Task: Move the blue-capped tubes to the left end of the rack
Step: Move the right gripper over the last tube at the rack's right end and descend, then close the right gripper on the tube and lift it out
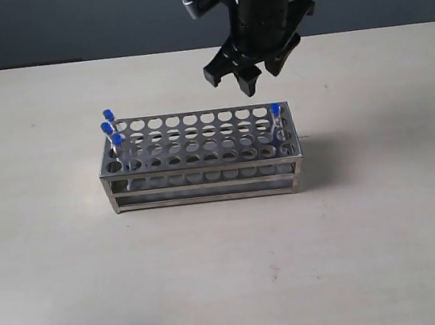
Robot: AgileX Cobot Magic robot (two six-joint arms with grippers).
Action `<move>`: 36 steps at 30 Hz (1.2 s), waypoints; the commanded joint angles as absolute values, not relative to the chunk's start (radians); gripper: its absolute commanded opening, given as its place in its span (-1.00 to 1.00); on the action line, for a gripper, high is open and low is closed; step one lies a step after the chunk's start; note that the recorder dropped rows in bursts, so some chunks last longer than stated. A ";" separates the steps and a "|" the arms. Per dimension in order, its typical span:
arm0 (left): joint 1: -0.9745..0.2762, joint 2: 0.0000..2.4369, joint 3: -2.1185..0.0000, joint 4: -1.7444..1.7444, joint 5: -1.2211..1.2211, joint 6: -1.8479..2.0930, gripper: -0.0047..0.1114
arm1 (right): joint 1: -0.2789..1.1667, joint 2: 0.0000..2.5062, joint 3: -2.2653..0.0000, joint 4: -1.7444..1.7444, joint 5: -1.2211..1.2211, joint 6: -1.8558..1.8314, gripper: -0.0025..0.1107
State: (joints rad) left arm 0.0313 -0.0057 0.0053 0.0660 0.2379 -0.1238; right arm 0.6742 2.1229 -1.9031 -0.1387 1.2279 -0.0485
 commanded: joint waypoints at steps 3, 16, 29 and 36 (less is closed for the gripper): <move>0.025 0.000 0.000 0.068 0.231 -0.123 -0.90 | 0.668 2.121 -1.881 -0.080 1.221 -0.044 -0.07; 0.025 0.000 0.000 0.068 0.231 -0.123 -0.90 | 0.668 2.121 -1.770 -0.169 1.221 -0.005 -0.19; 0.025 0.000 0.000 0.068 0.231 -0.123 -0.90 | 0.668 2.107 -1.770 -0.202 1.221 -0.007 -0.97; 0.025 0.000 0.000 0.068 0.231 -0.123 -0.90 | 0.670 2.011 -1.770 -0.196 1.221 -0.007 -0.97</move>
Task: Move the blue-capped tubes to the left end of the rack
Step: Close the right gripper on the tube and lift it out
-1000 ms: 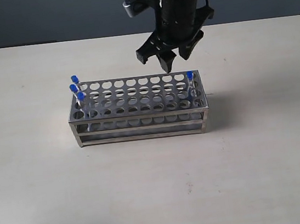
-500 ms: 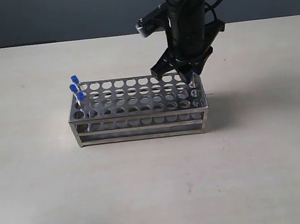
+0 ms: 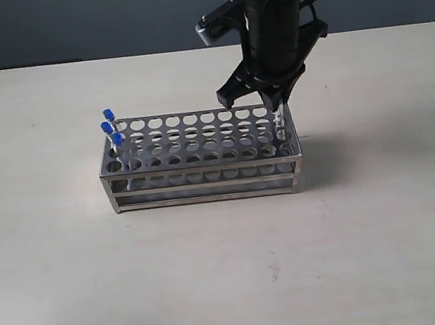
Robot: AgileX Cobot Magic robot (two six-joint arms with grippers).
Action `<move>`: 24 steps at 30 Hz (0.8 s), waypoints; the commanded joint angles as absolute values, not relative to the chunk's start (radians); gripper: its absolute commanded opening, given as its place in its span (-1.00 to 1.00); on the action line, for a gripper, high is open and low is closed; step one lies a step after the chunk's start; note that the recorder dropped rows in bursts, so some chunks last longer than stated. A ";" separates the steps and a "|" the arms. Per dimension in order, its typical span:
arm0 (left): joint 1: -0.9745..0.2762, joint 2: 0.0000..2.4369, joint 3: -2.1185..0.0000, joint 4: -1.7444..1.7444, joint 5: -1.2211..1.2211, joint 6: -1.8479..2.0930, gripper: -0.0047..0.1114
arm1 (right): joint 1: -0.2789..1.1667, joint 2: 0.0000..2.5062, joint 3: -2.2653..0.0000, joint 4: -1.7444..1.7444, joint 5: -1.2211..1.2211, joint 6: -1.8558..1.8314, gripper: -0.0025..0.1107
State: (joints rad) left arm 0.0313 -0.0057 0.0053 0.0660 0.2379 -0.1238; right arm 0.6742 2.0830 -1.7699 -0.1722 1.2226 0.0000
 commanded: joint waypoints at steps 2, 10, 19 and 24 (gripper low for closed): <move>0.025 0.000 0.000 0.068 0.231 -0.123 -0.90 | 0.670 1.978 -1.770 -0.196 1.221 -0.007 -0.97; 0.025 0.000 0.000 0.068 0.231 -0.123 -0.90 | 0.670 1.877 -1.770 -0.149 1.221 -0.007 -0.97; 0.025 0.000 0.000 0.068 0.231 -0.123 -0.90 | 0.670 1.827 -1.770 -0.024 1.221 -0.102 -0.97; 0.025 0.000 0.000 0.068 0.231 -0.123 -0.90 | 0.690 1.826 -1.770 0.132 1.184 -0.195 -0.97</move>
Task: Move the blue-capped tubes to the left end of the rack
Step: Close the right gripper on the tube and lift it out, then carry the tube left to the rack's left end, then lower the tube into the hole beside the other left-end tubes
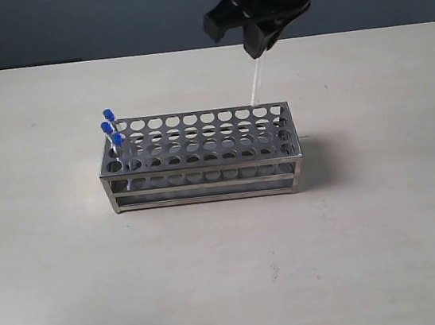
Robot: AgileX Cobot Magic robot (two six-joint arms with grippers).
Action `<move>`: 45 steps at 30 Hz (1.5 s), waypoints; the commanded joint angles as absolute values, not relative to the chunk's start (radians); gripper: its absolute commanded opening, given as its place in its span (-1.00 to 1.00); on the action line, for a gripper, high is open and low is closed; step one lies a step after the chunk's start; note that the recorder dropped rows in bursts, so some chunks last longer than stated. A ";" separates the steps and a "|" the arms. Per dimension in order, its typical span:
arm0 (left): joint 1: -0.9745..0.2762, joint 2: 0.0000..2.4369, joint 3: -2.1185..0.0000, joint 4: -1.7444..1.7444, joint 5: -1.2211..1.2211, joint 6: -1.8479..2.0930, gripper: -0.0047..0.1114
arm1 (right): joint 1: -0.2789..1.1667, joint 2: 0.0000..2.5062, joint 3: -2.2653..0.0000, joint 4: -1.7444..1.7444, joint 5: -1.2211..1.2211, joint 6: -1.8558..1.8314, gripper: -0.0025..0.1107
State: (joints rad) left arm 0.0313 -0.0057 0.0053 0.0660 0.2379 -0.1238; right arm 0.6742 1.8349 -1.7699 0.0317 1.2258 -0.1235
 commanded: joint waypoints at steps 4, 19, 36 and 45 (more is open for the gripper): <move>0.025 0.000 0.000 0.068 0.231 -0.123 -0.90 | 0.748 1.826 -1.770 0.143 1.102 -0.244 -0.97; 0.025 0.000 0.000 0.068 0.231 -0.123 -0.90 | 0.899 1.958 -1.840 0.267 1.104 -0.404 -0.97; 0.025 0.000 0.000 0.068 0.231 -0.123 -0.90 | 0.909 2.083 -1.968 0.256 1.060 -0.404 -0.97; 0.025 0.000 0.000 0.068 0.231 -0.123 -0.90 | 0.909 2.114 -1.968 0.256 1.026 -0.404 -0.97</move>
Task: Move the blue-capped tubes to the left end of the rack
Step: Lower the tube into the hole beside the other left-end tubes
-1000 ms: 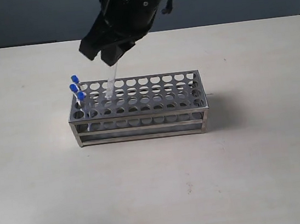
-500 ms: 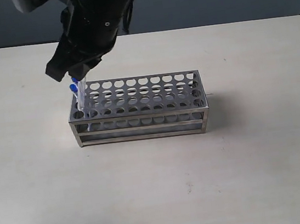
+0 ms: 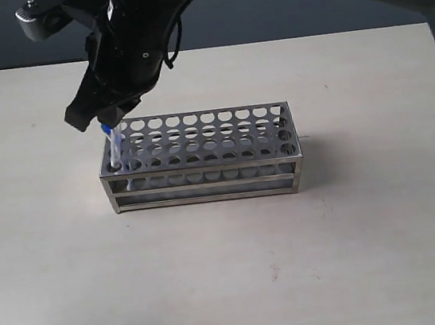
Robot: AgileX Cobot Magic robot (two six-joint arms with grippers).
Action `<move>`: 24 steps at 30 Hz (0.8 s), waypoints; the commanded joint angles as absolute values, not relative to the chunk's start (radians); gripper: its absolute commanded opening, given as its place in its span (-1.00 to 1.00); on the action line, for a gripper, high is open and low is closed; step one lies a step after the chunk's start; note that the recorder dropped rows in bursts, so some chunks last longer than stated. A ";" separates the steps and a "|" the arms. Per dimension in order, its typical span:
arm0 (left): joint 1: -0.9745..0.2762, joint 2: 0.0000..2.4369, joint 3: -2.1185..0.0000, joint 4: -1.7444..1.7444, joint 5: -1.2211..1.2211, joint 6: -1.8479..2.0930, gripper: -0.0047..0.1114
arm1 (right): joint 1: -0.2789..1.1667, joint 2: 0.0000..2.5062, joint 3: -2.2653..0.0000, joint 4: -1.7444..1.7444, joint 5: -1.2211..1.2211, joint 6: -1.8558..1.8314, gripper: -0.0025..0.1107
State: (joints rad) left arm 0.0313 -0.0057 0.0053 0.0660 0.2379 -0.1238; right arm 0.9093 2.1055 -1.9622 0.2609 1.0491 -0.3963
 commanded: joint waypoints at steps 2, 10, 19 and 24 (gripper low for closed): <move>0.025 0.000 0.000 0.068 0.231 -0.123 -0.90 | 0.909 2.121 -1.968 0.256 1.019 -0.404 -0.97; 0.025 0.000 0.000 0.068 0.231 -0.123 -0.90 | 0.914 2.173 -1.968 0.266 1.013 -0.419 -0.97; 0.025 0.000 0.000 0.068 0.231 -0.123 -0.90 | 0.948 2.226 -1.968 0.290 0.979 -0.436 -0.97; 0.025 0.000 0.000 0.068 0.231 -0.123 -0.90 | 0.960 2.242 -1.970 0.270 0.988 -0.437 -0.97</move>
